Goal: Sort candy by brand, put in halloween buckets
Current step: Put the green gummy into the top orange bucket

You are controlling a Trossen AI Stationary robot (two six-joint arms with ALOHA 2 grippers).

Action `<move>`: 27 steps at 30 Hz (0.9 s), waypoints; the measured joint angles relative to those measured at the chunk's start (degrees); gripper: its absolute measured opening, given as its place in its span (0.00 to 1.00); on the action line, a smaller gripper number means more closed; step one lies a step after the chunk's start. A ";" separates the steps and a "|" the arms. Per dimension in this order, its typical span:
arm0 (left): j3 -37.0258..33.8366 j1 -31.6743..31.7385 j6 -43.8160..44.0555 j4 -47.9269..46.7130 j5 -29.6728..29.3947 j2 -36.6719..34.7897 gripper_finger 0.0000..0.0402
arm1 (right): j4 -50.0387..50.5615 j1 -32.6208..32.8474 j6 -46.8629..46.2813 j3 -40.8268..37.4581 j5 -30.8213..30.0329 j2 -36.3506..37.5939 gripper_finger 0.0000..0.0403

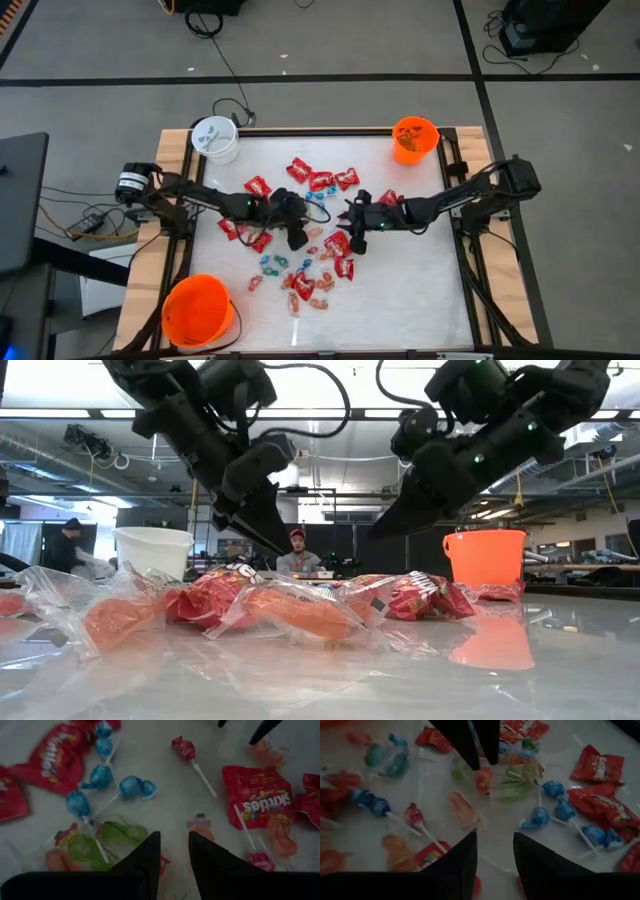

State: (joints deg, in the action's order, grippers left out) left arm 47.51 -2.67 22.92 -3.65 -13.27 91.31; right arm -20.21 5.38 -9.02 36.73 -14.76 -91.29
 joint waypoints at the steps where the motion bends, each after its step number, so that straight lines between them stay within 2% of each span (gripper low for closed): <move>1: 0.00 0.61 0.03 -0.01 1.09 0.00 0.26 | -0.56 -0.08 -0.22 0.00 -0.83 -0.41 0.35; 6: -0.01 2.09 1.34 -0.16 1.38 0.75 0.26 | -0.47 -0.15 0.12 0.00 -1.57 0.44 0.35; 13: 0.04 3.78 1.77 3.13 1.21 5.66 0.26 | 0.54 -0.15 0.99 0.02 -1.64 4.76 0.35; 16: 0.06 5.12 1.79 4.47 3.76 8.27 0.26 | 3.20 -0.15 0.81 0.04 -1.64 6.29 0.35; 20: 0.43 6.92 2.22 5.86 8.20 11.05 0.18 | 9.46 -0.10 -3.42 0.07 0.10 6.57 0.34; 24: 0.33 6.96 1.19 8.04 8.52 12.64 0.03 | 15.00 0.26 -6.47 -0.05 1.59 5.38 0.34; 27: 0.17 6.94 -0.78 10.77 8.76 12.17 0.02 | 15.97 0.92 -9.71 -0.02 1.52 4.67 0.34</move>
State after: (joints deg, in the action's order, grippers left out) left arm 47.68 4.28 22.13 7.12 -4.51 103.48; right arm -4.24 6.31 -18.73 36.71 -13.24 -86.63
